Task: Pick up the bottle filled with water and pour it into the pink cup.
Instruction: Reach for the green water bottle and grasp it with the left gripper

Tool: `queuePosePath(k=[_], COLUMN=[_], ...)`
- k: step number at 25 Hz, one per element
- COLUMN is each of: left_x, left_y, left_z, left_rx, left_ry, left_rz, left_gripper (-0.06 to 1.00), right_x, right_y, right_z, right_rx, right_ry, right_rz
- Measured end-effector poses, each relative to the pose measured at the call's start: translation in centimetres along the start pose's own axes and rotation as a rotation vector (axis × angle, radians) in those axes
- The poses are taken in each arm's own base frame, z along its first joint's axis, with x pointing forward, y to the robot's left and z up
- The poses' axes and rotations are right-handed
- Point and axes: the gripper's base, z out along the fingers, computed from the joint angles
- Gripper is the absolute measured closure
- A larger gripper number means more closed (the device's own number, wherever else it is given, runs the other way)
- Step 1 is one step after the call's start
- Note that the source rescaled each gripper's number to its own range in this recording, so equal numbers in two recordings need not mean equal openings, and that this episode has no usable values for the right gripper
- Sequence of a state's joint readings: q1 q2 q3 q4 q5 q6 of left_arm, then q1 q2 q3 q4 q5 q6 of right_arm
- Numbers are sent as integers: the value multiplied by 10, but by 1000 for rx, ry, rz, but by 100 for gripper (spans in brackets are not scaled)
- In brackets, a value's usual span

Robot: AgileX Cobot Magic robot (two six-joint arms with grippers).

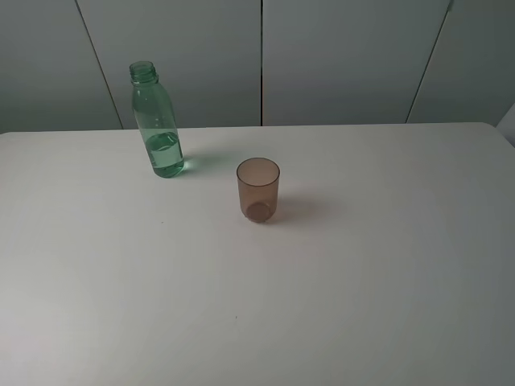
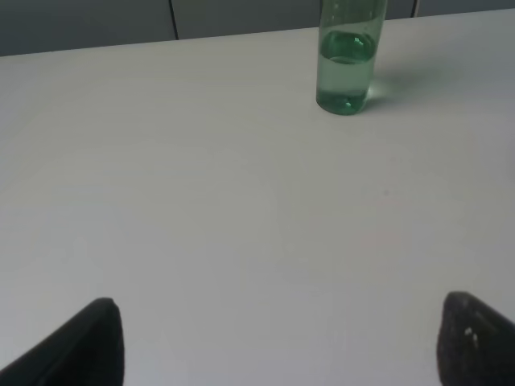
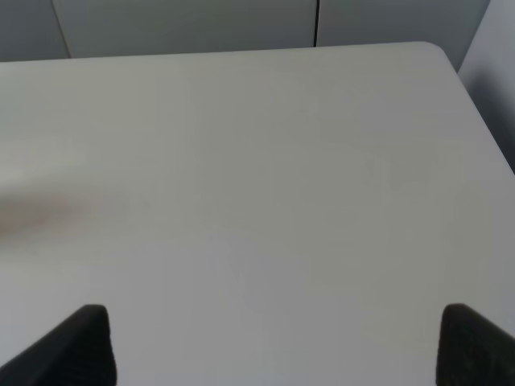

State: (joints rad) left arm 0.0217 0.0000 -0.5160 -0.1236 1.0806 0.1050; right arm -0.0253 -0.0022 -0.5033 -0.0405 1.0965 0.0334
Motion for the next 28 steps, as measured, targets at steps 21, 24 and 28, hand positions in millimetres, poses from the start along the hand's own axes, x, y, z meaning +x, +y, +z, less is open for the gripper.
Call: queuePosePath(k=[21,24,28], left_x=[-53,-82,-107], left_y=[-4,-7,-7], left_z=[3,22,64], left_rx=[74,146,215], left_ry=[47,64,74], left_rz=[-54,-65,-75], left_gripper=[-6,-6,-6], right_x=[0,0,0], right_y=[0,0,0], right_z=[0,0,0], right_rx=[0,0,0], right_ry=[0,0,0], right_rz=[0,0,0])
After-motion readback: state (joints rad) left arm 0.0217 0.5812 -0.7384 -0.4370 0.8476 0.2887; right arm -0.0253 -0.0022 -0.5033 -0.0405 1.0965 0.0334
